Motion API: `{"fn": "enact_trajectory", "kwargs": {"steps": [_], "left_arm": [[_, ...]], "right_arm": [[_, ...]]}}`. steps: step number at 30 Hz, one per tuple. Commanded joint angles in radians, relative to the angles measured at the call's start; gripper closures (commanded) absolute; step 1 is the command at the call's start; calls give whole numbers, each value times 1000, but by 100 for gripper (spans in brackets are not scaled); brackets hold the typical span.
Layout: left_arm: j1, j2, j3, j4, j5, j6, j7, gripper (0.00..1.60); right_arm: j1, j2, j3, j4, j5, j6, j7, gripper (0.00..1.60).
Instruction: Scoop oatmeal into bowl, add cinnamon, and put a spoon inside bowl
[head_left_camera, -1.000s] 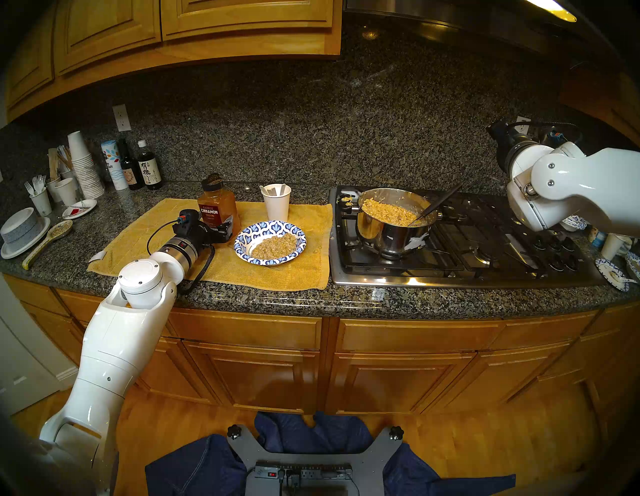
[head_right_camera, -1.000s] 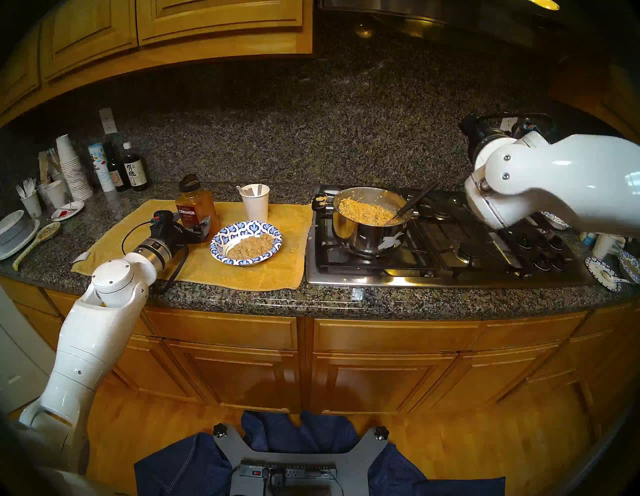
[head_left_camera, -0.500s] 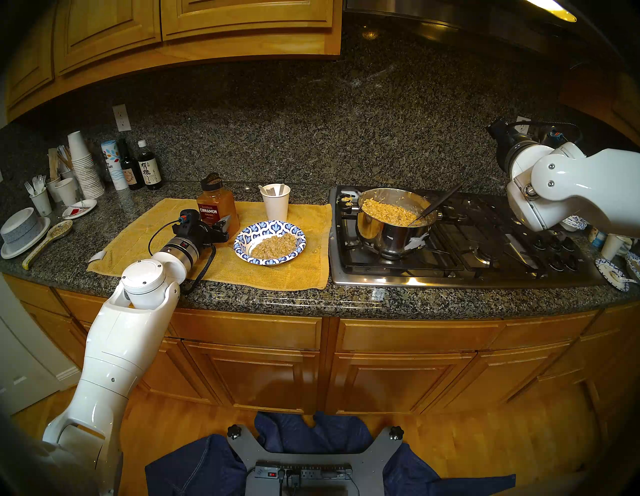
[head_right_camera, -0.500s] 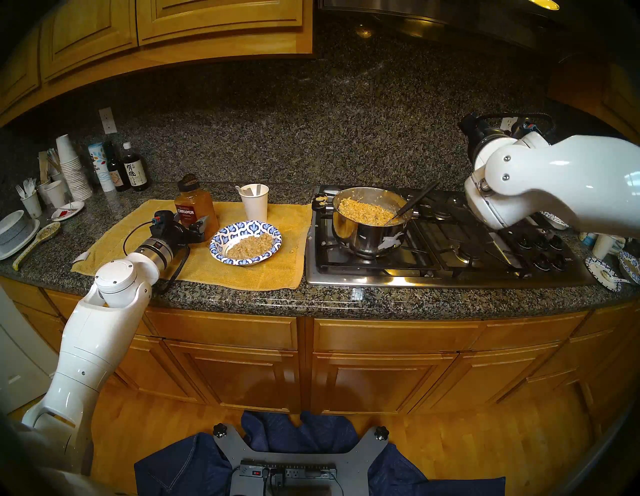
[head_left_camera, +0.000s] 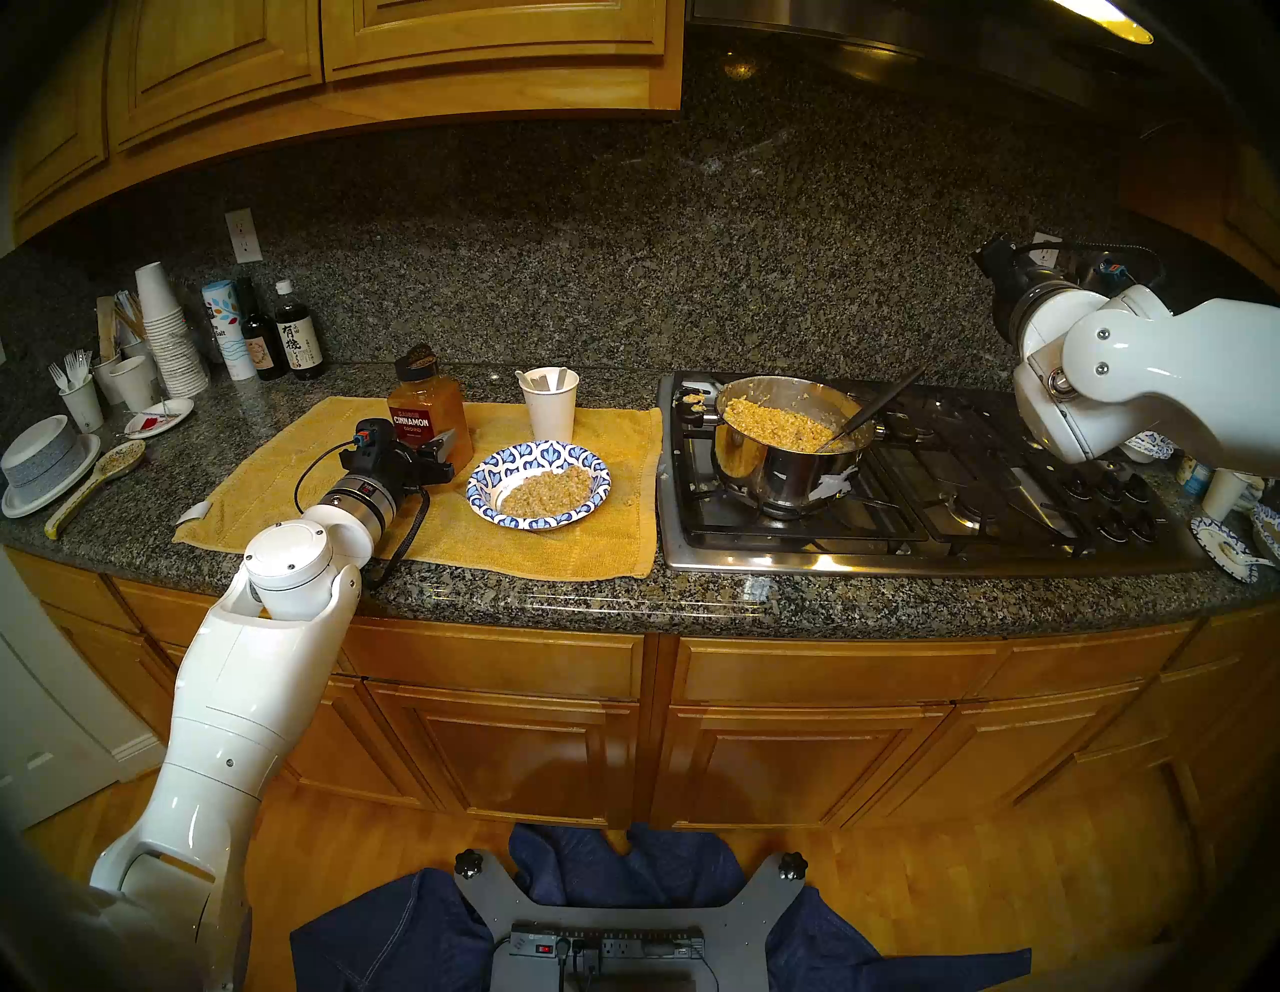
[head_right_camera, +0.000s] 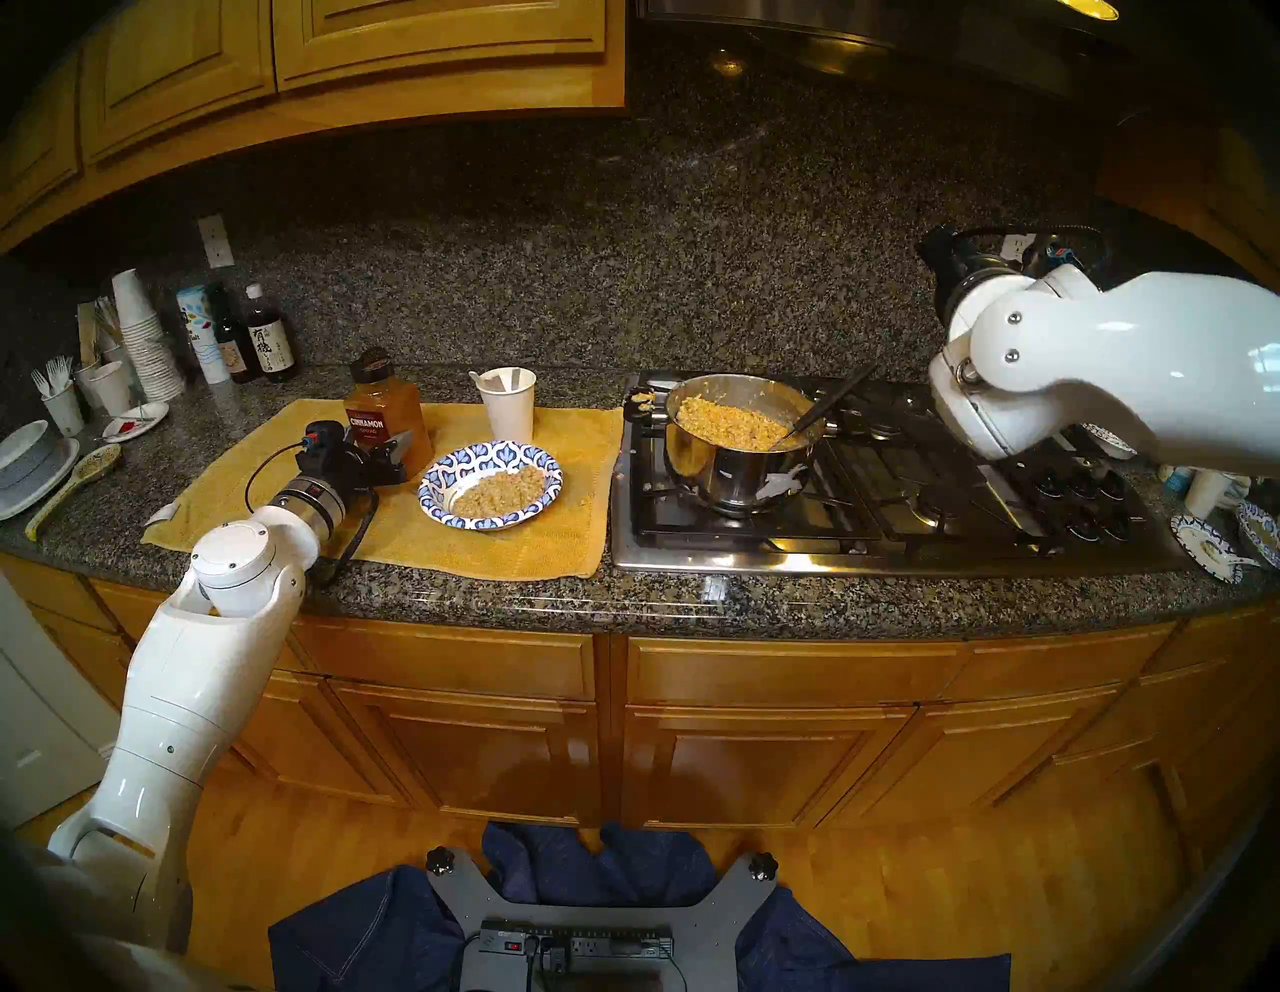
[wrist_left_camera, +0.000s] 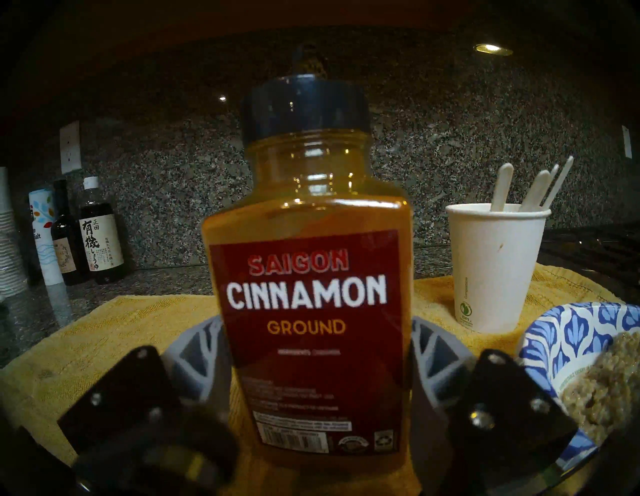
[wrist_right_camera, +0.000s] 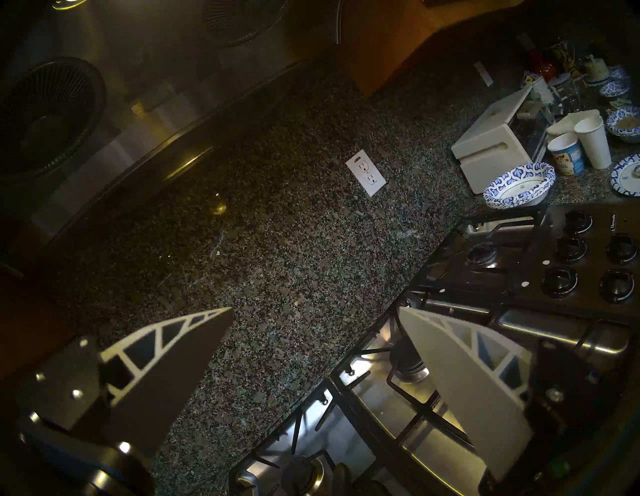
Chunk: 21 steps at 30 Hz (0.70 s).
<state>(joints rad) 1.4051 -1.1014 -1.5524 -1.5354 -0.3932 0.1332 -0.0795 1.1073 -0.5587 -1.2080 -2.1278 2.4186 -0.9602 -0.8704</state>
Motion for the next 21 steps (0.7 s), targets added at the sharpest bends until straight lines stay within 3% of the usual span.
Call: {"fn": "enact_trajectory", "kwargs": {"steps": [1,14,21], "left_arm": [[-29,8,-52,-52,-21,-3,20,160],[10,38,-85,-148,-29,13,35,160],[65,81,-90,-216,24,-30,39,160]], "right_arm": [[23,-2,20,7,-13,0,-79,0],[24,-2,16,8,-3,0,-63,0],[25,-3,15,8,1,0,-59,0]]}}
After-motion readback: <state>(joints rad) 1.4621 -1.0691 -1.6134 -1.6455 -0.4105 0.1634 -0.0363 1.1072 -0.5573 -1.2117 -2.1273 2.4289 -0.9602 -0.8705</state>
